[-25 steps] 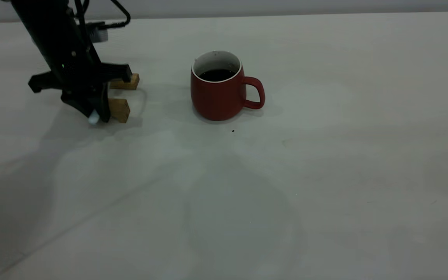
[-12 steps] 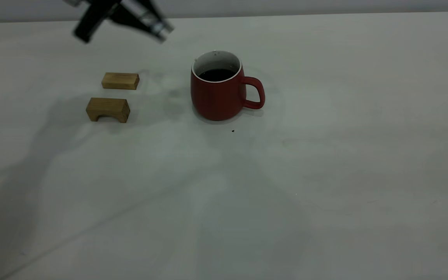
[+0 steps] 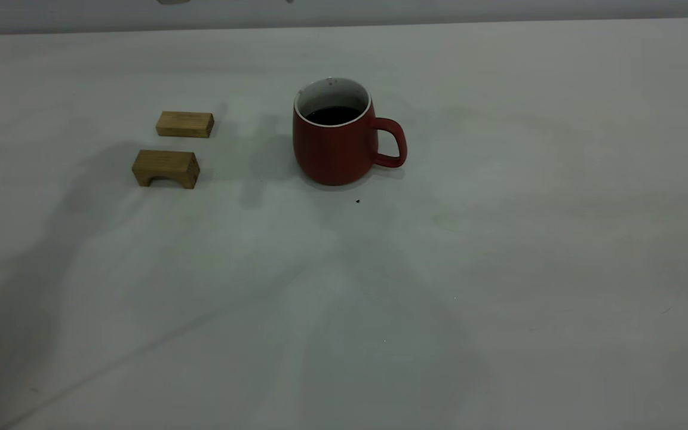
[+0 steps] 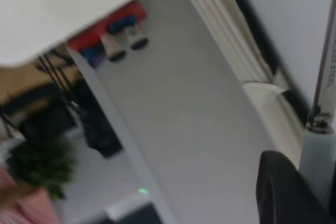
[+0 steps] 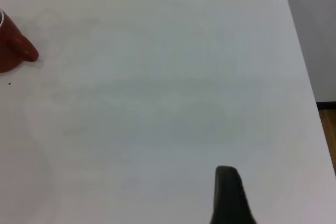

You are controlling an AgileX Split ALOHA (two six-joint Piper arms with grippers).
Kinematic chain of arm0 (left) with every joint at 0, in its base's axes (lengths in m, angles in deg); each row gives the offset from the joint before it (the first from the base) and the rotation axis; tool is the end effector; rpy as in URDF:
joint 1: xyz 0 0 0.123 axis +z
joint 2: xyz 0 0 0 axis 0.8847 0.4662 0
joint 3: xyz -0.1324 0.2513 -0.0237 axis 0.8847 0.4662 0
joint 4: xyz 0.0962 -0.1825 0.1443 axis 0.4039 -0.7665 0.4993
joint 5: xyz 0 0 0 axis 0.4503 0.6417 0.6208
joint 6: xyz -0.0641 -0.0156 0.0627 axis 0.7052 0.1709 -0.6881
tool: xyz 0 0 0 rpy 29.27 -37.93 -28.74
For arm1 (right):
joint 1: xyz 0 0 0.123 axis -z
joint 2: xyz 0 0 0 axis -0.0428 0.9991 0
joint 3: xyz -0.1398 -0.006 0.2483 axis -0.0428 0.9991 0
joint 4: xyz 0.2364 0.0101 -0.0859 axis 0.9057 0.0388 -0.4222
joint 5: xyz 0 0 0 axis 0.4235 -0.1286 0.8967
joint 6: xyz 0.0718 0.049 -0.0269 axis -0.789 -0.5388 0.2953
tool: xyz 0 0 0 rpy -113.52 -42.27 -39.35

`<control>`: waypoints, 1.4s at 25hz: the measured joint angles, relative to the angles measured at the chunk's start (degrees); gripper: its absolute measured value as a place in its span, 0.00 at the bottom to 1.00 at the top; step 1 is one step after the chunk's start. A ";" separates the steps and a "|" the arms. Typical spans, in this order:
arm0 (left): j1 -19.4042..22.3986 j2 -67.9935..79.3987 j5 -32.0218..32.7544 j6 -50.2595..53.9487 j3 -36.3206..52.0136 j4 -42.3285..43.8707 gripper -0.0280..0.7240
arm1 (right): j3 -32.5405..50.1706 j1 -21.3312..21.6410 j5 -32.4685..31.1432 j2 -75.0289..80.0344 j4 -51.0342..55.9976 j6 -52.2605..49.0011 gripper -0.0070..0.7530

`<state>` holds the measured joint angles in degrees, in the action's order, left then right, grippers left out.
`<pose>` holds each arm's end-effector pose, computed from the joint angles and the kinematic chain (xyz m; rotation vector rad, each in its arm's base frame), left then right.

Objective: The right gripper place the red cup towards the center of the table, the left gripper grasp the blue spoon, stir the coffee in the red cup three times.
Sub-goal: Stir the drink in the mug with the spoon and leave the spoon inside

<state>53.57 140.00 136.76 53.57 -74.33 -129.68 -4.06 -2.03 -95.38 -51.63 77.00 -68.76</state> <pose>0.4368 -0.1438 0.1602 1.3683 -1.8966 1.4645 -0.0014 -0.0067 0.2638 -0.0077 2.1611 -0.0142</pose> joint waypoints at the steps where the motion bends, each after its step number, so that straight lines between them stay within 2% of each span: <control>1: 0.00 0.00 0.10 2.70 0.00 -0.75 0.22 | 0.00 0.00 0.00 0.00 0.00 0.00 0.70; 6: -1.51 0.00 -2.64 17.38 0.00 -4.93 0.22 | 0.00 0.00 0.00 0.00 0.00 0.00 0.70; 11: -4.73 0.20 -10.31 26.02 0.00 -6.11 0.22 | 0.00 0.00 0.00 0.00 0.00 0.00 0.70; 17: -6.81 2.92 -17.10 26.89 0.00 -8.19 0.22 | 0.00 0.00 0.00 0.00 0.00 0.00 0.70; 24: -7.24 10.29 -18.41 26.78 -0.13 -14.81 0.22 | 0.00 0.00 0.00 0.00 0.00 0.00 0.70; 30: -7.99 15.58 -18.12 26.77 -0.49 -14.68 0.22 | 0.00 0.00 0.00 0.00 0.00 0.00 0.70; 35: -6.15 15.42 -16.96 27.02 -0.45 -12.83 0.22 | 0.00 0.00 0.00 0.00 0.00 0.00 0.70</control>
<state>47.42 155.43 119.80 80.58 -74.78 -142.51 -4.06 -2.03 -95.38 -51.63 77.00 -68.76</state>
